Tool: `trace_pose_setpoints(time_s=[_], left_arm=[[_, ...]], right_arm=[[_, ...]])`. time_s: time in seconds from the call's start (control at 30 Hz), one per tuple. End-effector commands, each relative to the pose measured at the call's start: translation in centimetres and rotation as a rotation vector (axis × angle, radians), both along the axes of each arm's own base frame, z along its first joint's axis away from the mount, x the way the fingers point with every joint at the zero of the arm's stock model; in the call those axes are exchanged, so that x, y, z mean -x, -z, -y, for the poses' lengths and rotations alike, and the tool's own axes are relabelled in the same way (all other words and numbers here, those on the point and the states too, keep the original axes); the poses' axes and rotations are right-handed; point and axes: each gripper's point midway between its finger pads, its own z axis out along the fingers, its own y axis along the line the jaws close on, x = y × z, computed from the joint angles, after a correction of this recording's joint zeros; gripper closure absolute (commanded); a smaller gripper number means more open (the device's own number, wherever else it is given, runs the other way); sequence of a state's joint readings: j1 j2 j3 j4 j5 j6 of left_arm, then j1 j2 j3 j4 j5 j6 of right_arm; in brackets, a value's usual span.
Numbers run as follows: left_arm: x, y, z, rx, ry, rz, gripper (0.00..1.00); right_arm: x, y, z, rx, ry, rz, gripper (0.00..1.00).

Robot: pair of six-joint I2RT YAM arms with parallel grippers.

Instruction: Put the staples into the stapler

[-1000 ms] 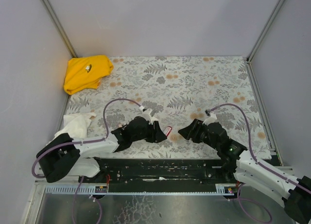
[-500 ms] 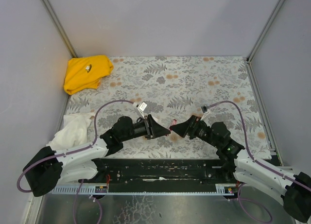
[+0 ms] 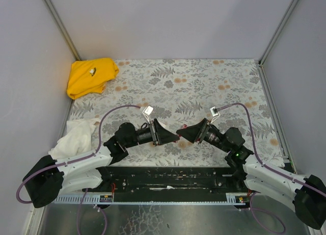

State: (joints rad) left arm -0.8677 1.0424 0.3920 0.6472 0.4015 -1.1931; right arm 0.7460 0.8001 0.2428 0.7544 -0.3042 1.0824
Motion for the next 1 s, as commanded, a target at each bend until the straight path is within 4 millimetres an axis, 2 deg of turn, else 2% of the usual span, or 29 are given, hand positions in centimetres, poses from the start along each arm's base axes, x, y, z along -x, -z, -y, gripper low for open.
trace_pose_setpoints(time_s=[0.0,0.37,0.57,0.67,0.73,0.83,0.97], left_arm=[[0.5,-2.2,-0.2,0.088,0.027,0.035,0.57],[0.5,-2.6,-0.1,0.107,0.028,0.025,0.54],[0.2,-1.9,-0.2,0.075,0.011,0.024,0.36],[-0.3,-1.4,-0.4,0.036,-0.022,0.04,0.17],[-1.0,-0.5,-0.9,-0.019,-0.062,0.058,0.1],[-2.5,0.9,-2.3,-0.113,-0.132,0.084,0.03],[-4.7,2.7,-5.6,-0.221,-0.229,0.092,0.01]], right_arm=[[0.9,-4.8,0.0,-0.14,-0.041,0.119,0.31],[0.9,-4.9,0.1,-0.147,-0.032,0.128,0.47],[0.5,-4.1,0.6,-0.118,0.006,0.123,0.51],[0.2,-3.5,0.8,-0.08,0.033,0.118,0.51],[-0.1,-3.3,1.1,-0.037,0.058,0.126,0.52],[-0.8,-2.1,2.0,0.087,0.116,0.129,0.52],[-2.1,0.3,4.0,0.314,0.214,0.137,0.53]])
